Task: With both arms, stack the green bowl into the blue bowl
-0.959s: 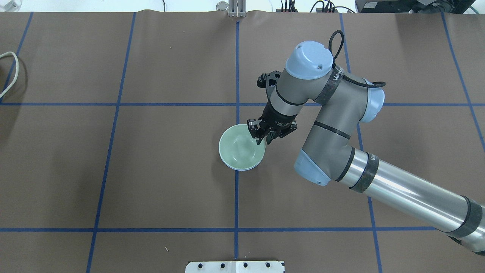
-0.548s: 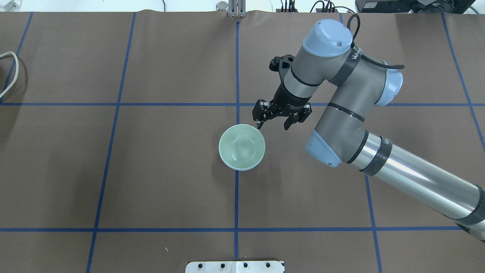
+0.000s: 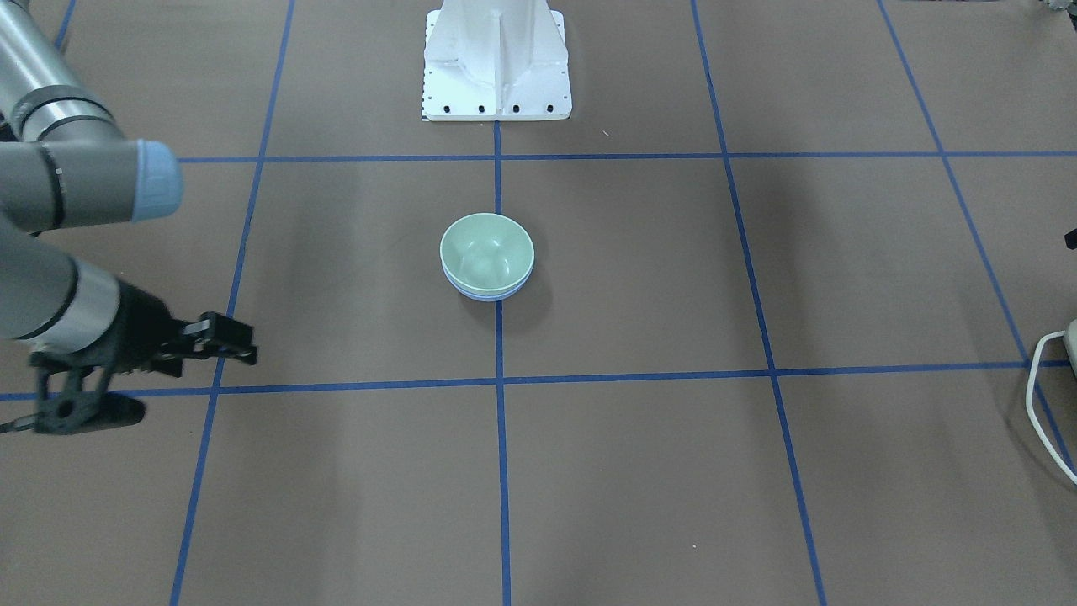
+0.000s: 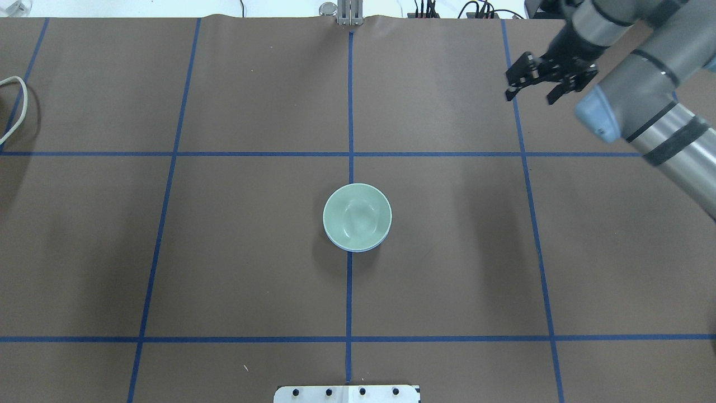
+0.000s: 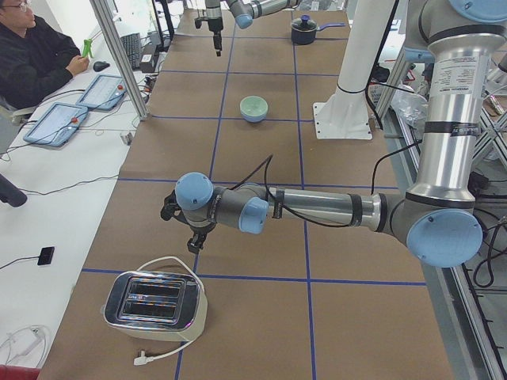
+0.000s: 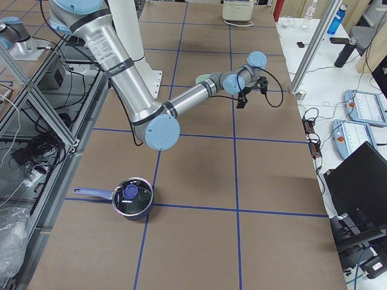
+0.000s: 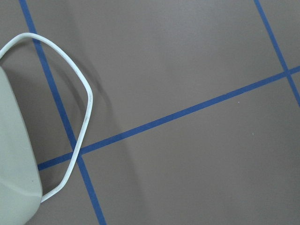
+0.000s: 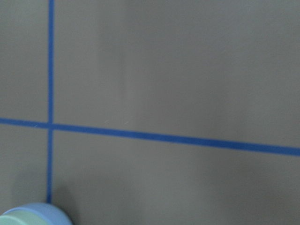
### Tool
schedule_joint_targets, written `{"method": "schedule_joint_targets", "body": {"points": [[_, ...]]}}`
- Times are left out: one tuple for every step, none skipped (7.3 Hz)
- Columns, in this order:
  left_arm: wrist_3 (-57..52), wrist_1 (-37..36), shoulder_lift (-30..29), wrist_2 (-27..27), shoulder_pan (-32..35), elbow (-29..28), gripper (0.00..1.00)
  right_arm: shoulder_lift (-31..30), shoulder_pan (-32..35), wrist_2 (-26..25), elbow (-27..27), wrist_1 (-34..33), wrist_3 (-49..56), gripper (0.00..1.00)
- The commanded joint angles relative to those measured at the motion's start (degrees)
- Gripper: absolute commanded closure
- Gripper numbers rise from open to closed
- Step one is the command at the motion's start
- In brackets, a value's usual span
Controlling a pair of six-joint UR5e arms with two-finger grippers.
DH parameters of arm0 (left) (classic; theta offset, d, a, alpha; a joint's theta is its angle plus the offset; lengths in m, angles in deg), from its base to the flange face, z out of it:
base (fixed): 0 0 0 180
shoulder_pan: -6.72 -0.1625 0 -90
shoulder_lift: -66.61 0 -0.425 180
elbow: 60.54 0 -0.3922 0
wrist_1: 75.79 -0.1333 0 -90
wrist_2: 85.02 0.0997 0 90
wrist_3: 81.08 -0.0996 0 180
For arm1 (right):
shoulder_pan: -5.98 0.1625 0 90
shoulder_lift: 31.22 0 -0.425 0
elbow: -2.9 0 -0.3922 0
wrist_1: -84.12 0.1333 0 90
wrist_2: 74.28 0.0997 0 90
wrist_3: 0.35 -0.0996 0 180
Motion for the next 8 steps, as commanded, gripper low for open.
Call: {"method": "schedule_joint_targets", "body": {"points": [[-0.2,-0.1,-1.1,0.2,2.8,-2.6,0.02,-3.4,10.7,-1.9,-7.3,-0.1,17.8,0.00],[-0.2,-0.1,-1.2,0.3,4.0,-3.1,0.02,-4.9,13.6,-4.2,-8.6,-0.3,24.9,0.00],[-0.2,0.0,-1.2,1.2,5.2,-4.1,0.02,-5.7,16.2,-5.9,-9.1,-2.5,29.0,0.00],[-0.2,0.0,-2.1,3.0,6.0,-4.3,0.02,-6.4,19.0,-6.1,-9.0,-5.2,32.1,0.00],[-0.2,0.0,-2.0,3.1,6.2,-4.4,0.02,-7.2,20.1,-6.1,-8.9,-8.1,33.4,0.00],[-0.2,-0.1,-2.1,3.0,6.6,-4.2,0.02,-8.1,20.2,-8.1,-8.9,-10.3,34.4,0.00],[-0.2,-0.1,-2.1,3.1,6.8,-4.2,0.02,-8.7,20.2,-8.8,-8.7,-10.4,35.7,0.00],[-0.2,0.0,-2.1,3.1,6.8,-4.0,0.02,-8.7,20.2,-8.8,-8.2,-10.3,35.8,0.00]]}}
